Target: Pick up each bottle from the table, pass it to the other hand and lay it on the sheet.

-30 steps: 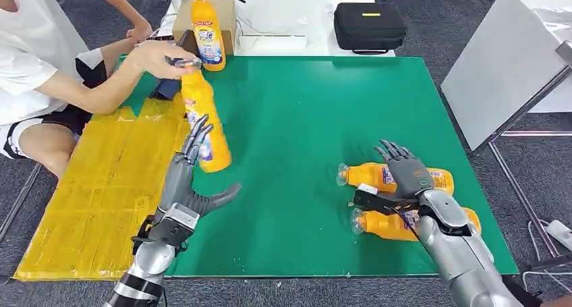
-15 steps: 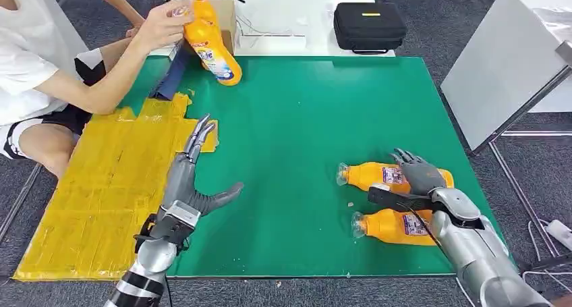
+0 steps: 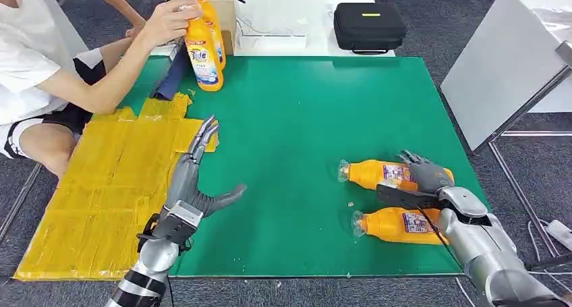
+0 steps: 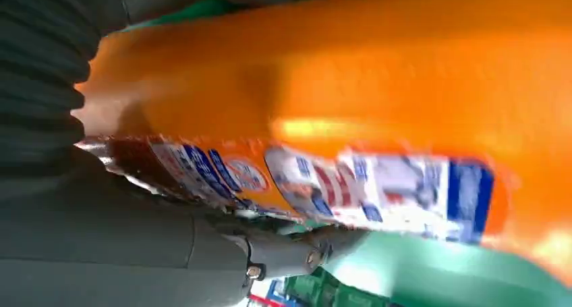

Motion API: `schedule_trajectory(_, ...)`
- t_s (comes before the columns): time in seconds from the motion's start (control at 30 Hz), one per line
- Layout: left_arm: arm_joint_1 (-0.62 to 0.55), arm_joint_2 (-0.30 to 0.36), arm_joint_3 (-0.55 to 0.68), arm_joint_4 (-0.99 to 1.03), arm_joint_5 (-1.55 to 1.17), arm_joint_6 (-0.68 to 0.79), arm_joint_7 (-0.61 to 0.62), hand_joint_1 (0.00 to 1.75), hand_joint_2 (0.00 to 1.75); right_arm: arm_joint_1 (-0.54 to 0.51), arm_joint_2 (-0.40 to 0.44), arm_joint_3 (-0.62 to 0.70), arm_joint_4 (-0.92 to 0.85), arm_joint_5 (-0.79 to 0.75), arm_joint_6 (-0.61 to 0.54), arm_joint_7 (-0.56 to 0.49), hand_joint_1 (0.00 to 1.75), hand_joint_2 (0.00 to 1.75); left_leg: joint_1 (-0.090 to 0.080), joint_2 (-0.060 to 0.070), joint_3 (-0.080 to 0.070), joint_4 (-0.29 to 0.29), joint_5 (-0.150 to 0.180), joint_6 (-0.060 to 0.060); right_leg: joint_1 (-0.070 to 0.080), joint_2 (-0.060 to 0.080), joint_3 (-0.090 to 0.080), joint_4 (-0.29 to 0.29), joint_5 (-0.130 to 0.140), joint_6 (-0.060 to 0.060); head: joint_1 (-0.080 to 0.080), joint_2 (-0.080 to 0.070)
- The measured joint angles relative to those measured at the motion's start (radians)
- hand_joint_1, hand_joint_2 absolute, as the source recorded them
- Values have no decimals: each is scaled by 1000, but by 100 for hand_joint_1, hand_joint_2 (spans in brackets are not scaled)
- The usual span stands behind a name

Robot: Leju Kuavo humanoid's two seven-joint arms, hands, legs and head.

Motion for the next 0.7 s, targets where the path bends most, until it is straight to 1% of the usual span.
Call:
schedule_trajectory(0.03, 0, 0, 0, 0, 3, 0, 0, 0, 175, -1, 0, 1, 3, 0, -2, 0, 175, 175, 0, 0, 0, 0, 0, 1, 0, 0, 0, 0, 0, 0, 0, 0)
schedule_trajectory(0.33, 0, 0, 0, 3, 5, 0, 0, 0, 175, -5, 11, 3, 15, -13, -58, 5, 175, 175, 0, 0, 0, 0, 0, 1, 0, 0, 0, 0, 0, 0, 0, 0)
schedule_trajectory(0.5, 1, -2, -1, 3, 4, 0, 0, 0, 175, 4, 38, -13, 13, -20, -119, 20, 175, 175, 0, 0, 0, 0, 0, 1, 0, 0, 0, 0, 0, 0, 0, 0)
schedule_trajectory(0.63, 1, -2, -1, 3, 3, 0, 1, 0, 175, 5, 51, -20, 13, -21, -125, 23, 175, 175, 0, 0, 0, 0, 0, 1, 0, 0, 0, 0, 0, 0, 0, 0)
schedule_trajectory(0.7, 1, -2, -1, 3, 4, -11, 5, 0, 175, 17, 59, -32, 0, -27, -170, 22, 175, 175, 0, 0, 0, 0, 0, 1, 0, 0, 0, 0, 0, 0, 0, 0)
